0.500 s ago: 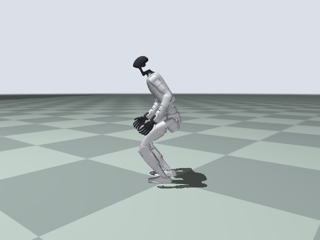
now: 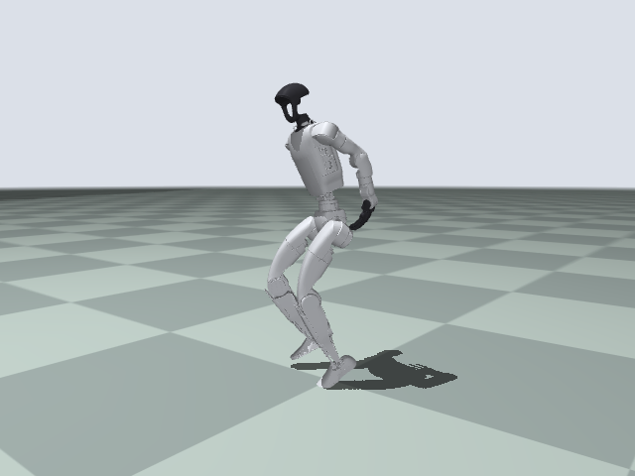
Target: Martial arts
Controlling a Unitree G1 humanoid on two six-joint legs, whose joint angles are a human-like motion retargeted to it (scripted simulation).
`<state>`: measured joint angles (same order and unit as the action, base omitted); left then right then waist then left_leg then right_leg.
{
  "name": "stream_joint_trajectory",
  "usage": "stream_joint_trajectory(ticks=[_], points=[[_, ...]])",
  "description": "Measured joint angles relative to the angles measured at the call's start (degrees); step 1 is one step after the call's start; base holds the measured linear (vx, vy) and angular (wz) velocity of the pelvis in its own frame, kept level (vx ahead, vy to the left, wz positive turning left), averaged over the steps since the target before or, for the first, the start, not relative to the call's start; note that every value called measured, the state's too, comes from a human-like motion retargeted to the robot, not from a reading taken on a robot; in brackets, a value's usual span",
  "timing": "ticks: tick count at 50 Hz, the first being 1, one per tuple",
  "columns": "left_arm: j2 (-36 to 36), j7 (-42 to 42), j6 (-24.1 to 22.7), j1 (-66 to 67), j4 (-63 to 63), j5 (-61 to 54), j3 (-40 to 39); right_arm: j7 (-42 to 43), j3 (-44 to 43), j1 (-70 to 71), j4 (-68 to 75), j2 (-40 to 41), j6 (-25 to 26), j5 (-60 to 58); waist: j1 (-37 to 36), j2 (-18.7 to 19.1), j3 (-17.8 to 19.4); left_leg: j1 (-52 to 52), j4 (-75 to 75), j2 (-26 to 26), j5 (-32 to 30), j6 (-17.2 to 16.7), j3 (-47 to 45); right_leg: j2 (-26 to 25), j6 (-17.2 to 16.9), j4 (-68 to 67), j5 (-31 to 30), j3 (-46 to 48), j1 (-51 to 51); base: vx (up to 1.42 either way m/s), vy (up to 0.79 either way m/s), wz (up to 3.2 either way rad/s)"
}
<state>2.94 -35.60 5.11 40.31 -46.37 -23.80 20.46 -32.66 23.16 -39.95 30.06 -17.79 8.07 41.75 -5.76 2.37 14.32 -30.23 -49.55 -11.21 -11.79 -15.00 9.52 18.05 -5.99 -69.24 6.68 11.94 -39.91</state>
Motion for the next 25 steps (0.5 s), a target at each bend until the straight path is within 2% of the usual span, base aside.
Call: stream_joint_trajectory(ticks=[3, 7, 12, 15, 17, 20, 22, 25], points=[[-0.46, -1.5, 0.14, -1.88, -0.93, 4.26, 2.81, -3.8, 4.54, 0.51, 1.19, 2.37, 1.38, -0.82, 0.31, -1.93, -1.38, 0.97, 0.37, -1.55, -0.95, 0.0, -2.91, -2.78, -2.29, 1.16, 1.49, -2.64, 2.75, -0.06, -0.02, 2.9], [-2.16, -3.99, -0.56, -2.24, -3.96, 10.12, 6.22, -8.49, 10.88, 1.07, 2.04, 4.9, 1.71, -3.49, -1.18, -3.29, -2.71, 3.64, -3.29, -1.45, 7.65, 1.11, -3.62, -9.5, -3.33, 1.01, 3.56, -3.78, 9.35, -0.07, -0.12, 3.12], [-3.14, -9.35, -1.6, -0.57, -3.99, 16.7, 10.09, -13.51, 17.82, 3.15, 1.97, 5.96, -1.26, -15.11, -4.73, -6.1, -4.27, 6.42, -7.17, -1.54, 24.94, 9.69, -7.47, -11.87, -4.44, -3.99, 9.82, -4.32, 16.18, -0.02, -0.07, 4.0], [-0.21, -12.85, -2.54, -0.39, -0.14, 20.15, 11.11, -15.46, 19.97, 4.44, 1.48, 5.65, -4.42, -25.47, -7.96, -7.51, -4.27, 7.49, -9.13, -2.67, 32.9, 14.71, -8.18, -11.73, -6.53, -9.53, 9.96, -5.35, 18.43, 0.02, -0.09, 5.28], [3.54, -14.09, -3.45, -1.59, 3.93, 22.07, 10.44, -15.85, 20.4, 4.97, 1.4, 5.02, -6.36, -31.42, -10.84, -7.54, -4.4, 7.41, -10.02, -4.36, 35.36, 16.49, -6.75, -9.28, -4.65, -13.83, 8.95, -5.07, 18.58, 0.02, -0.12, 5.82], [10.81, -14.74, -4.73, -6.39, 11.22, 23.92, 7.81, -15.84, 19.96, 5.23, 1.75, 3.9, -8.3, -37.87, -15.15, -6.95, -4.81, 6.86, -10.16, -8.42, 35.44, 16.63, -1.42, -6.24, 0.49, -17.83, 9.39, -5.31, 17.31, 0.0, -0.17, 6.38], [15.69, -13.23, -5.82, -12.05, 16.5, 24.4, 5.55, -16.22, 19.45, 4.52, 2.71, 3.39, -9.24, -41.16, -16.92, -6.69, -5.18, 6.47, -9.7, -10.7, 32.6, 15.42, 2.3, -7.24, 2.59, -17.42, 10.41, -6.72, 16.36, -0.04, -0.21, 7.25], [22.1, -8.71, -8.17, -23.53, 25.36, 23.46, 2.89, -17.32, 18.38, 2.01, 5.09, 3.23, -10.6, -46.07, -17.18, -6.63, -5.59, 5.91, -7.87, -13.28, 25.7, 11.45, 7.65, -11.32, 4.69, -13.45, 11.99, -10.19, 15.65, -0.07, -0.21, 8.17]])
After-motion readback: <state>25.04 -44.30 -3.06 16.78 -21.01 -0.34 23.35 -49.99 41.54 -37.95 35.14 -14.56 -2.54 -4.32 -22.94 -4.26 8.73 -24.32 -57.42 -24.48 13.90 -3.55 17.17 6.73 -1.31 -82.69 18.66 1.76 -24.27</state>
